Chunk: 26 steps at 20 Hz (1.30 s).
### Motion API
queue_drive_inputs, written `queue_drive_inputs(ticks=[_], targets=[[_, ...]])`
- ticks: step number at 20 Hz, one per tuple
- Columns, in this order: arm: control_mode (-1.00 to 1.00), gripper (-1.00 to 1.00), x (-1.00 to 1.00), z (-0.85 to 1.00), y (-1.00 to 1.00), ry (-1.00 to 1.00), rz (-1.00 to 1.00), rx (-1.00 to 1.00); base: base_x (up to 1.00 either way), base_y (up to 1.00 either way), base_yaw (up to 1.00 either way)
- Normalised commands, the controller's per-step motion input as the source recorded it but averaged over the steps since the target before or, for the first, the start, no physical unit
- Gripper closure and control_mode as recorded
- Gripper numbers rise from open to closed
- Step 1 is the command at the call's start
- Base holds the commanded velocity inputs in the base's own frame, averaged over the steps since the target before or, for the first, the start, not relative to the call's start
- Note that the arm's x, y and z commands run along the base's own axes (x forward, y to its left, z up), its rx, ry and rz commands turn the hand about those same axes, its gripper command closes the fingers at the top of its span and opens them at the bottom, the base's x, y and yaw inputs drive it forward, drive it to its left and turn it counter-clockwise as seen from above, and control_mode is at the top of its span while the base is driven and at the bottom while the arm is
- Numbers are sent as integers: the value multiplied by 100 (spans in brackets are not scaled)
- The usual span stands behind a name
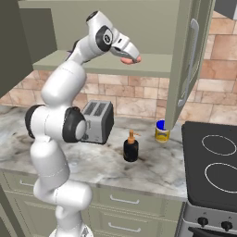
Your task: Pick the bar soap and soap dispenser from the cabinet and place them on the counter.
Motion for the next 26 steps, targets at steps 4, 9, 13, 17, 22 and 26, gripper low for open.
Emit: queue_drive_inputs(ticks=[4, 9, 13, 17, 22, 26], targets=[[-100, 100, -51, 0, 0, 0, 0, 0, 0, 0, 0], [-100, 100, -72, 2, 0, -2, 0, 0, 0, 0, 0], [-100, 100, -83, 2, 0, -4, 0, 0, 0, 0, 0], [-100, 100, -90, 0, 4, -6, 0, 0, 0, 0, 0], [-100, 100, -89, -4, 21, -6, 0, 0, 0, 0, 0], [-100, 100, -80, -20, 27, -2, 0, 0, 0, 0, 0]])
